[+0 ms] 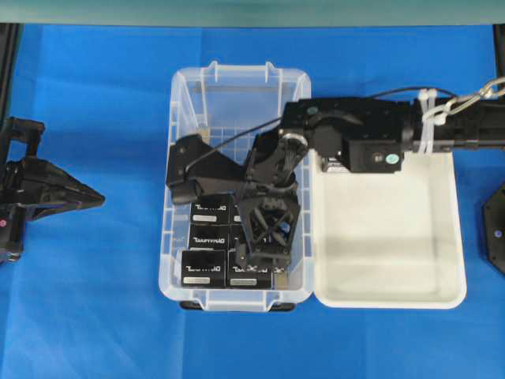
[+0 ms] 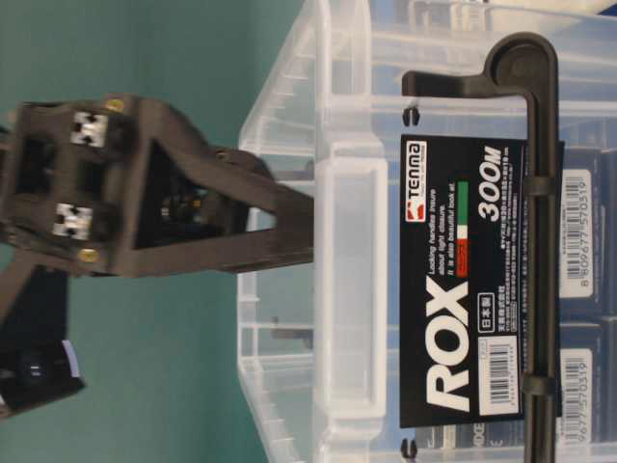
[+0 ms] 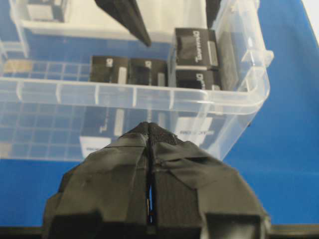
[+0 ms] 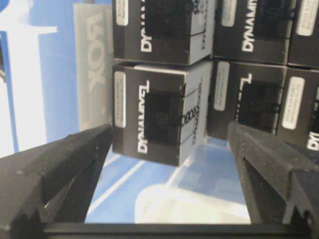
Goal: Pick the box from inside the plastic case
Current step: 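Lower the open right gripper around a black box in the case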
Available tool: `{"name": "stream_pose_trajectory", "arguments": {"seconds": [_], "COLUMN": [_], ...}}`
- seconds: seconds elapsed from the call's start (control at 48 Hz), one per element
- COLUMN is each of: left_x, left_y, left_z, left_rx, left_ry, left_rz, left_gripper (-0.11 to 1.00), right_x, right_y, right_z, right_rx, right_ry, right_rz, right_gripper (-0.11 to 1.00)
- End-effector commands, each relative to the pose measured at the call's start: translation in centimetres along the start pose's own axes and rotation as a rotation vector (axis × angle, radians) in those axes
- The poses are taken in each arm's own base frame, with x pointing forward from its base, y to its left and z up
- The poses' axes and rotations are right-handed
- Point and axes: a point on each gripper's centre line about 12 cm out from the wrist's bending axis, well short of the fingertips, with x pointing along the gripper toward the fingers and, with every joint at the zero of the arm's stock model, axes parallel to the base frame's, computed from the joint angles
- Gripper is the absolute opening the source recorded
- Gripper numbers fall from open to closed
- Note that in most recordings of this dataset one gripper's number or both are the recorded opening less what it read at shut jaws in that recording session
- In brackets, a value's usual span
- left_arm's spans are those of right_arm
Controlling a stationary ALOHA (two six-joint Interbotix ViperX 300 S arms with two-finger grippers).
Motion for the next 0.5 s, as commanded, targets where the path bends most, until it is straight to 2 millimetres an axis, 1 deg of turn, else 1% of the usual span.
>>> {"name": "stream_pose_trajectory", "arguments": {"seconds": [0.0,0.104,0.354,0.479], "left_x": [0.0,0.0,0.1,0.3], "left_y": [-0.1,-0.1,-0.1,0.0], "left_z": [0.8,0.8,0.7,0.6], "left_rx": [0.001,0.001,0.001,0.001], "left_ry": [-0.018,-0.018,-0.014,-0.006], "left_rz": [-0.001,-0.001,-0.001,0.000], "left_gripper": [-0.05,-0.05,-0.05,-0.05], "right_x": [0.7,1.5,4.1,4.8], "right_y": [-0.1,0.0,0.7,1.0], "right_z": [-0.1,-0.3,-1.5,-1.5], "right_rx": [0.006,0.007,-0.002,-0.010], "right_ry": [-0.003,-0.006,0.042,0.053], "right_rz": [0.003,0.000,0.003,0.005], "right_gripper": [0.98,0.98,0.98,0.98]}}
